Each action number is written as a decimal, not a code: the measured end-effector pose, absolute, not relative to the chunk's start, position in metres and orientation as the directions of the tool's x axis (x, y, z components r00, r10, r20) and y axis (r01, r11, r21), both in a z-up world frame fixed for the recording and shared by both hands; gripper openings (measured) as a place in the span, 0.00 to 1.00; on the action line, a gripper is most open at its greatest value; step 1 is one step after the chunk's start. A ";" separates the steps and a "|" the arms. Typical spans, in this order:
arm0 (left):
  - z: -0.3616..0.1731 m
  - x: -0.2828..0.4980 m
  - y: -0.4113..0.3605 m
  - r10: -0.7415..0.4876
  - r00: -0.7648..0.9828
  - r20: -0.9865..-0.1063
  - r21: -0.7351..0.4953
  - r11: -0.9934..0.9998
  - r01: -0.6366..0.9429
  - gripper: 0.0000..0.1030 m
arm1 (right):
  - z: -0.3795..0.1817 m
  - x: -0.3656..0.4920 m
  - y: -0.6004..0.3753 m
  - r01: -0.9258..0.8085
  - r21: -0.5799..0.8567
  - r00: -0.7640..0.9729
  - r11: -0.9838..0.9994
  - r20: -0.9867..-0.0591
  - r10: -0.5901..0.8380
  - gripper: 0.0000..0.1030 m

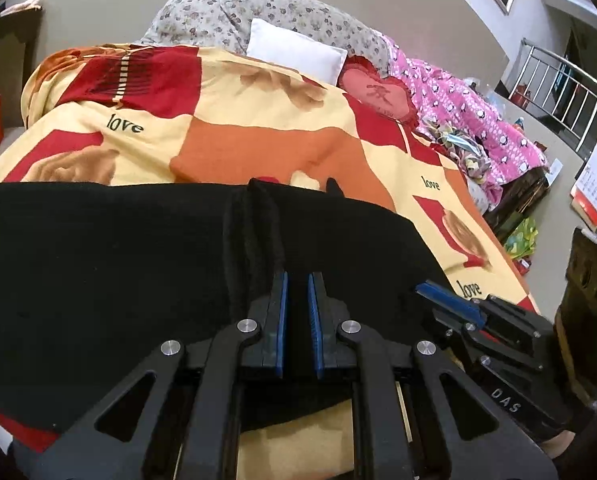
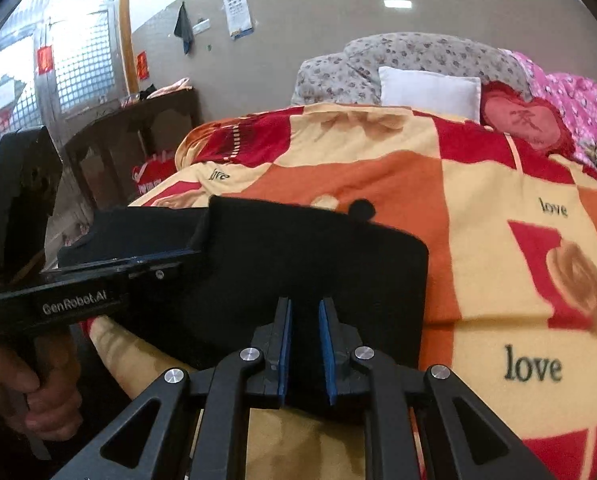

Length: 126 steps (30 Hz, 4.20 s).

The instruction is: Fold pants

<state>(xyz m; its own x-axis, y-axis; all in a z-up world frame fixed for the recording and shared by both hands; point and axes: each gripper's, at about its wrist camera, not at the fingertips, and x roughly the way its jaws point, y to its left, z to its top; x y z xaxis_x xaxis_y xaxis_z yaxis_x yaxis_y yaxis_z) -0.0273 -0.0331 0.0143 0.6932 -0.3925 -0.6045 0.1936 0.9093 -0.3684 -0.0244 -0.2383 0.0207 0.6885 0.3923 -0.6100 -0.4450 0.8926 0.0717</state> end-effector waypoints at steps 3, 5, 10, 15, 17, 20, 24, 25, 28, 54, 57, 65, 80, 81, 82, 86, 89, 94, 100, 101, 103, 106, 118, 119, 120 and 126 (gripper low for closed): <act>0.024 -0.032 -0.027 -0.371 0.725 -0.581 -0.369 0.913 0.172 0.10 | 0.035 -0.026 -0.231 -0.460 0.082 0.711 0.884 -0.563 0.421 0.13; 0.014 -0.024 -0.027 -0.377 0.687 -0.621 -0.375 0.913 0.162 0.10 | 0.025 -0.015 -0.224 -0.457 0.113 0.666 0.882 -0.613 0.424 0.13; 0.018 -0.029 -0.022 -0.402 0.676 -0.618 -0.396 0.902 0.175 0.10 | 0.009 -0.011 -0.215 -0.449 0.097 0.677 0.888 -0.612 0.409 0.13; 0.053 -0.082 0.040 -0.383 0.764 -0.520 -0.477 0.872 0.112 0.10 | -0.001 -0.012 -0.222 -0.450 0.140 0.704 0.882 -0.552 0.447 0.13; 0.052 -0.106 0.075 -0.342 0.789 -0.510 -0.521 0.853 0.033 0.21 | 0.000 -0.021 -0.219 -0.455 0.092 0.724 0.885 -0.540 0.429 0.13; 0.032 -0.140 0.125 -0.274 0.816 -0.510 -0.612 0.781 -0.121 0.52 | 0.000 -0.026 -0.216 -0.454 0.049 0.742 0.890 -0.532 0.408 0.13; -0.002 -0.152 0.152 -0.263 0.799 -0.541 -0.671 0.708 -0.222 0.52 | -0.001 -0.025 -0.216 -0.451 0.050 0.745 0.891 -0.529 0.406 0.13; -0.005 -0.150 0.154 -0.274 0.801 -0.532 -0.689 0.691 -0.221 0.52 | -0.001 -0.026 -0.216 -0.451 0.047 0.745 0.891 -0.529 0.405 0.13; -0.007 -0.144 0.156 -0.266 0.817 -0.512 -0.691 0.693 -0.207 0.52 | -0.001 -0.029 -0.218 -0.453 0.041 0.748 0.891 -0.526 0.405 0.13; 0.003 -0.126 0.156 -0.060 0.866 -0.496 -0.573 0.772 -0.275 0.14 | -0.001 -0.033 -0.219 -0.452 0.037 0.753 0.891 -0.520 0.403 0.13; 0.013 -0.122 0.145 -0.051 0.877 -0.477 -0.521 0.821 -0.235 0.10 | 0.000 -0.032 -0.219 -0.452 0.041 0.752 0.891 -0.521 0.405 0.13; 0.051 -0.119 0.088 -0.087 0.919 -0.385 -0.352 0.934 -0.060 0.09 | 0.002 -0.033 -0.220 -0.450 0.049 0.751 0.892 -0.519 0.408 0.14; 0.064 -0.128 0.001 -0.131 0.935 -0.330 -0.081 0.991 0.111 0.09 | 0.142 0.002 -0.188 -0.743 0.491 0.380 0.456 -0.251 0.890 0.50; 0.064 -0.131 -0.003 -0.139 0.935 -0.327 -0.056 0.990 0.127 0.09 | 0.144 0.006 -0.178 -0.756 0.481 0.353 0.444 -0.273 0.895 0.50; 0.063 -0.135 -0.006 -0.152 0.933 -0.325 -0.042 0.988 0.146 0.09 | 0.143 0.010 -0.170 -0.765 0.462 0.344 0.448 -0.295 0.891 0.50; 0.065 -0.142 -0.018 -0.213 0.927 -0.310 -0.001 0.975 0.223 0.10 | 0.130 0.023 -0.148 -0.756 0.453 0.305 0.472 -0.395 0.867 0.50; 0.067 -0.143 -0.026 -0.257 0.913 -0.316 0.002 0.963 0.271 0.09 | 0.126 0.020 -0.146 -0.752 0.397 0.345 0.527 -0.445 0.826 0.49; 0.070 -0.134 -0.035 -0.319 0.884 -0.342 -0.053 0.946 0.321 0.09 | 0.129 0.020 -0.163 -0.693 0.272 0.471 0.667 -0.531 0.705 0.07; 0.082 -0.119 -0.059 -0.438 0.830 -0.344 -0.141 0.898 0.416 0.09 | 0.123 0.034 -0.224 -0.584 0.324 0.531 0.745 -0.541 0.652 0.06; 0.082 -0.116 -0.064 -0.457 0.818 -0.349 -0.157 0.889 0.430 0.09 | 0.121 0.035 -0.235 -0.568 0.337 0.535 0.751 -0.542 0.648 0.06; 0.081 -0.106 -0.077 -0.486 0.792 -0.369 -0.188 0.874 0.448 0.09 | 0.117 0.036 -0.253 -0.537 0.363 0.541 0.762 -0.545 0.641 0.05; 0.080 -0.105 -0.097 -0.503 0.775 -0.384 -0.192 0.864 0.465 0.09 | 0.112 0.029 -0.279 -0.499 0.391 0.556 0.773 -0.540 0.632 0.05; 0.049 -0.066 -0.128 -0.549 0.671 -0.499 -0.256 0.832 0.491 0.09 | 0.059 0.056 -0.322 -0.395 0.482 0.512 0.782 -0.591 0.623 0.05; 0.040 -0.060 -0.130 -0.550 0.651 -0.523 -0.268 0.831 0.487 0.10 | 0.047 0.060 -0.323 -0.371 0.481 0.503 0.794 -0.615 0.607 0.05; 0.035 -0.057 -0.130 -0.554 0.636 -0.537 -0.282 0.828 0.484 0.10 | 0.041 0.063 -0.322 -0.361 0.483 0.497 0.798 -0.624 0.603 0.05; 0.038 -0.062 -0.123 -0.652 0.537 -0.535 -0.365 0.752 0.550 0.15 | 0.024 0.061 -0.329 -0.282 0.428 0.550 0.858 -0.661 0.511 0.16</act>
<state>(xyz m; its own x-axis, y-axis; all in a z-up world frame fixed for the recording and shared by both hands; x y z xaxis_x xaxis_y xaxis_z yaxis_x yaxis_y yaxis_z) -0.0623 -0.1234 0.0378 0.5365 -0.6523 -0.5354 0.5496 0.7516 -0.3648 0.0606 -0.3285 0.0242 0.5502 0.5107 -0.6607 -0.2823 0.8583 0.4284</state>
